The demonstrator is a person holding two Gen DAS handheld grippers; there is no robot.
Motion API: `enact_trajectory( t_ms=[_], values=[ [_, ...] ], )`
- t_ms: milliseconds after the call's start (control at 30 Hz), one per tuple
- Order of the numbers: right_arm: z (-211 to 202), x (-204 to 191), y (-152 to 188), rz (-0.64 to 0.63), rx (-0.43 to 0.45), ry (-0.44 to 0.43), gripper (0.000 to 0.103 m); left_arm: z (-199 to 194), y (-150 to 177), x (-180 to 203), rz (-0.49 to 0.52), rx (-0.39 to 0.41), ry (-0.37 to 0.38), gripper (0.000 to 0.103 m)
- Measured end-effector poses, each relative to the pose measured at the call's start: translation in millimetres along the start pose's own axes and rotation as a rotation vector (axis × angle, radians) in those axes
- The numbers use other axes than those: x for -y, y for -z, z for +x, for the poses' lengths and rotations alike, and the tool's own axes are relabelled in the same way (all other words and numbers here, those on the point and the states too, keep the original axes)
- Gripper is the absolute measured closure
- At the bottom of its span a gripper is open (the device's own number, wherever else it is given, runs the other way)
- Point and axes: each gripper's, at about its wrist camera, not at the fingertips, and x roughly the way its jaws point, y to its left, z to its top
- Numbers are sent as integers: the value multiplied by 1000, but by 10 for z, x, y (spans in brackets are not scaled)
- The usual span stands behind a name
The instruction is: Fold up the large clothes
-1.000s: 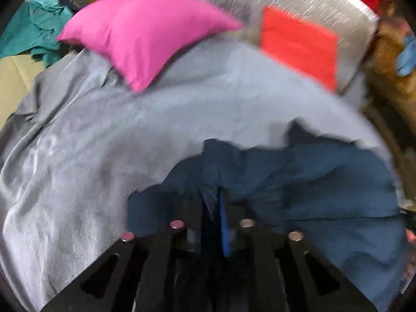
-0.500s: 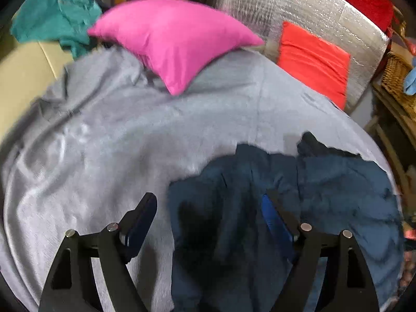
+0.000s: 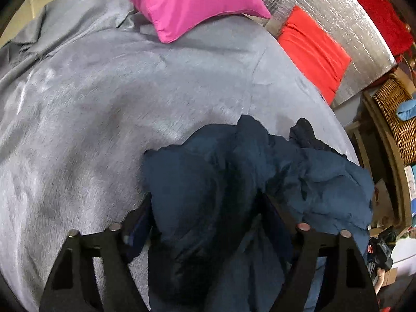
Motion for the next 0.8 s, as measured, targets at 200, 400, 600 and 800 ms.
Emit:
enact_trajectory(
  t_ms=[200, 400, 600, 800],
  values=[
    [-60, -141, -5, -33, 15, -12, 77, -66, -88, 93, 37, 27, 22, 76],
    [-94, -246, -24, -77, 65, 4, 83, -174, -100, 75, 53, 96, 36, 82],
    [-119, -191, 23, -67, 74, 6, 76, -121, -60, 79, 53, 83, -27, 67],
    [-161, -132, 49, -59, 78, 47, 55, -131, -37, 68, 41, 104, -75, 45]
  ],
)
